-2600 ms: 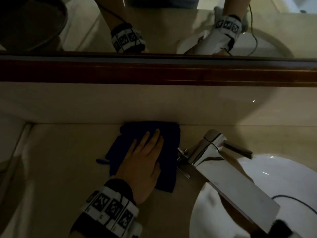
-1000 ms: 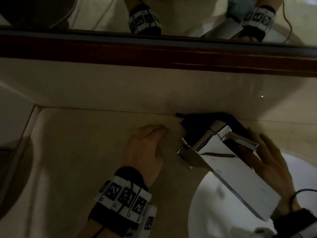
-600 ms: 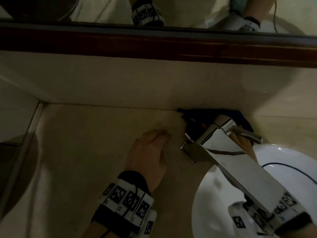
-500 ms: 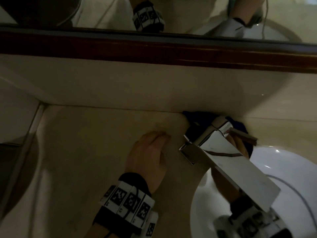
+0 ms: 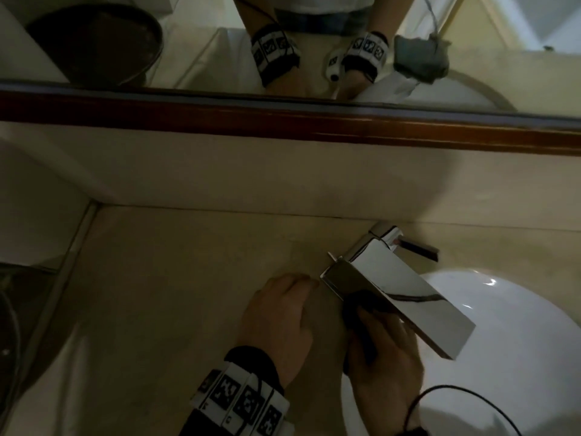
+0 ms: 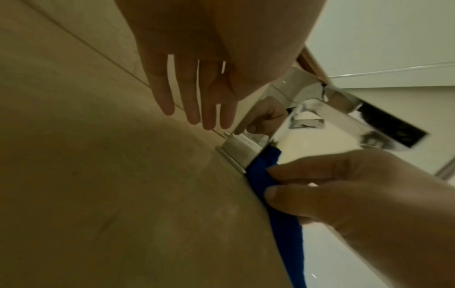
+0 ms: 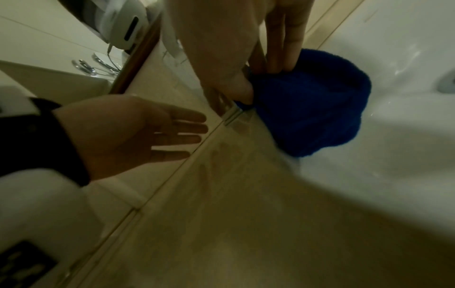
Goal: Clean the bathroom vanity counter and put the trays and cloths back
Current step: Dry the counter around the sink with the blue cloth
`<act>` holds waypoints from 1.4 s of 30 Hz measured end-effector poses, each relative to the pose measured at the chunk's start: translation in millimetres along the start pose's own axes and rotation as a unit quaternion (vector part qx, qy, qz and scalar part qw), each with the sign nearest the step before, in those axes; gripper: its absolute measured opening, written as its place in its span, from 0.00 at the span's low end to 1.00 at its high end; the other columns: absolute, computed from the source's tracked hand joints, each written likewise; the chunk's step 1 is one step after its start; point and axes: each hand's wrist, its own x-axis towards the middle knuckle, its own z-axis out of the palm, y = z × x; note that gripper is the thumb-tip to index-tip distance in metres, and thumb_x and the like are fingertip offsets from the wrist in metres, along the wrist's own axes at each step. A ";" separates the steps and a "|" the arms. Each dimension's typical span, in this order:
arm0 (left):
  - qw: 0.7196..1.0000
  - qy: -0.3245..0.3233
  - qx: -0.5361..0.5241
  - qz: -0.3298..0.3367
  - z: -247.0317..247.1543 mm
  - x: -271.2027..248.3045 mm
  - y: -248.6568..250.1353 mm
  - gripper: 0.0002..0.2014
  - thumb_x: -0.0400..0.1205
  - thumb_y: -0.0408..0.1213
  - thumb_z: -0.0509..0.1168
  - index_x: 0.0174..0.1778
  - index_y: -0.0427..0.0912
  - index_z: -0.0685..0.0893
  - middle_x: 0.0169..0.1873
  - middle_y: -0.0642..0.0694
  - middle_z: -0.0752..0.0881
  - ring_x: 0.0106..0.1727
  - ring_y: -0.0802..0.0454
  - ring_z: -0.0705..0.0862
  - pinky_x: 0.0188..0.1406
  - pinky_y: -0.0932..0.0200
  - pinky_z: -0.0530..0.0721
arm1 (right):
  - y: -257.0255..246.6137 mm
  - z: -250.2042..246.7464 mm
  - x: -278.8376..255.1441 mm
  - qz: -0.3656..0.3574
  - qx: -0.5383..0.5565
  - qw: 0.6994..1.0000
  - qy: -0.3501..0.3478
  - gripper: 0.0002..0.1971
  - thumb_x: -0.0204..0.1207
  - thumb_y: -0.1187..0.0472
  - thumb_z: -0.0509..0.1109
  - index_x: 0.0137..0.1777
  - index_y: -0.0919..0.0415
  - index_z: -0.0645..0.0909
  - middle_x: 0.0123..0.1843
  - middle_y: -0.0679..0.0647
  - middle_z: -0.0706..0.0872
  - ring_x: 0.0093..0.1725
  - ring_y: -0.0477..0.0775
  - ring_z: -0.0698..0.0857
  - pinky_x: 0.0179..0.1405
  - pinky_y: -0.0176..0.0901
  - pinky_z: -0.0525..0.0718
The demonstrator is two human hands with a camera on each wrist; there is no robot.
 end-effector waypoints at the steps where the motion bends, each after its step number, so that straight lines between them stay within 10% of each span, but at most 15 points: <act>1: 1.000 0.006 -0.004 0.020 -1.8 -2.0 4.4 0.25 0.79 0.38 0.45 0.51 0.41 0.89 0.46 0.46 0.90 0.46 0.55 0.86 0.40 0.60 0.88 | -3.5 -1.0 -4.7 -0.018 -0.012 1.000 -0.004 0.18 0.69 0.54 0.65 0.53 0.58 0.90 0.51 0.55 0.89 0.49 0.59 0.83 0.44 0.46 0.85; 6: 0.997 0.038 -0.024 0.062 -7.1 -22.6 16.6 0.21 0.75 0.40 0.52 0.57 0.45 0.87 0.51 0.49 0.88 0.52 0.59 0.82 0.51 0.66 0.84 | -1.6 3.1 -29.3 -0.085 -0.067 0.994 -0.015 0.23 0.55 0.64 0.76 0.53 0.55 0.90 0.52 0.52 0.88 0.49 0.59 0.81 0.46 0.50 0.87; 13: 0.975 -0.221 0.018 0.033 -3.2 -64.6 18.2 0.23 0.90 0.47 0.39 0.82 0.52 0.61 0.82 0.59 0.55 0.83 0.61 0.49 0.80 0.67 0.46 | -29.5 7.5 -75.0 -0.134 -0.002 0.990 -0.035 0.18 0.55 0.66 0.67 0.46 0.56 0.88 0.43 0.48 0.86 0.42 0.56 0.78 0.39 0.42 0.80; 23: 0.930 -0.347 -0.091 -0.087 -11.4 -175.2 39.2 0.26 0.88 0.53 0.42 0.83 0.56 0.51 0.82 0.60 0.43 0.83 0.58 0.41 0.82 0.60 0.46 | -34.1 -48.5 -165.1 -0.140 -0.020 0.975 -0.173 0.16 0.60 0.59 0.54 0.32 0.43 0.84 0.36 0.33 0.85 0.31 0.41 0.76 0.29 0.26 0.70; 29: 0.924 -0.375 -0.007 -0.079 18.0 -218.9 55.7 0.29 0.89 0.52 0.47 0.85 0.52 0.46 0.84 0.52 0.40 0.84 0.53 0.44 0.82 0.58 0.53 | 11.5 -87.1 -184.6 -0.174 -0.015 0.924 -0.341 0.28 0.69 0.46 0.48 0.62 0.50 0.82 0.63 0.42 0.83 0.60 0.52 0.73 0.55 0.36 0.70; 37: 0.898 -0.386 0.204 -0.046 85.0 -259.5 111.3 0.29 0.89 0.44 0.47 0.85 0.47 0.44 0.84 0.51 0.44 0.84 0.46 0.48 0.82 0.53 0.57 | 80.7 -134.9 -205.0 -0.262 -0.142 0.891 -0.341 0.15 0.78 0.54 0.63 0.61 0.54 0.83 0.64 0.49 0.83 0.65 0.55 0.77 0.68 0.54 0.75; 42: 0.924 -0.336 0.146 -0.107 117.6 -288.7 149.4 0.30 0.88 0.42 0.52 0.85 0.47 0.48 0.84 0.47 0.45 0.84 0.47 0.52 0.81 0.51 0.59 | 111.6 -158.4 -225.7 -0.248 -0.155 0.881 -0.371 0.24 0.76 0.64 0.65 0.73 0.55 0.72 0.78 0.51 0.70 0.80 0.54 0.62 0.84 0.53 0.50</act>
